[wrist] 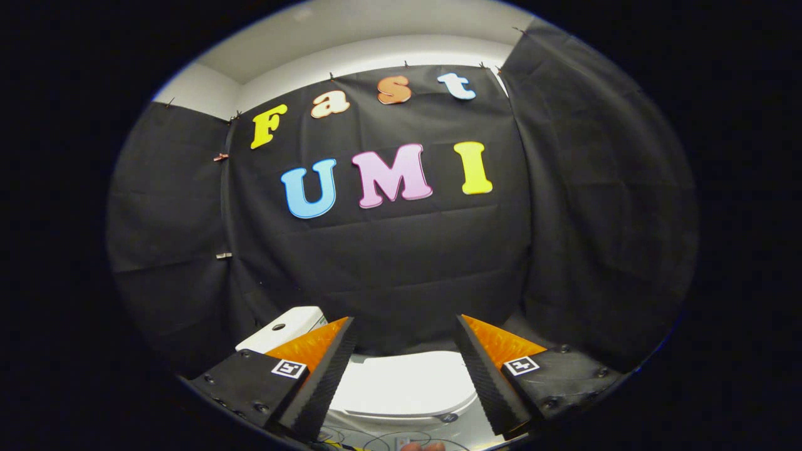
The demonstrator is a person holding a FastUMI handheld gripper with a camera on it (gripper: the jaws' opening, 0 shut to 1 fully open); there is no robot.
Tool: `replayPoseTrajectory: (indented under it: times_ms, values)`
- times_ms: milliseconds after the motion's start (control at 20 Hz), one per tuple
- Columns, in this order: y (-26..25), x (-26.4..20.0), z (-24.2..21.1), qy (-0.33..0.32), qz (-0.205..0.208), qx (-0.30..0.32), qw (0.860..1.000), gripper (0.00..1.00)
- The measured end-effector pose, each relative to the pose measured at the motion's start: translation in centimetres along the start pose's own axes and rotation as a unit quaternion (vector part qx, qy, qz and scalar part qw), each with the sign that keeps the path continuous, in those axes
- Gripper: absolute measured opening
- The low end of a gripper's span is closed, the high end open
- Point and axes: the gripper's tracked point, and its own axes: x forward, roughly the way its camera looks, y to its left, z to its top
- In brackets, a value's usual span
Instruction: Open the toilet lid.
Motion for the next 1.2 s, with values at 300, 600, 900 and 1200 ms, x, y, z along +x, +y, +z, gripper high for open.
replayPoseTrajectory:
  times_ms: [300, 600, 900, 1200]
  values:
    - [-4.8, 1.8, -8.2, 0.069, 0.008, 0.090, 0.993, 0.98]
    - [-12.0, 3.0, -17.2, 0.151, -0.024, 0.178, 0.972, 0.98]
    - [-16.0, 4.4, -25.5, 0.217, -0.029, 0.274, 0.936, 0.98]
    - [-17.9, 5.1, -33.6, 0.286, -0.015, 0.325, 0.901, 0.98]
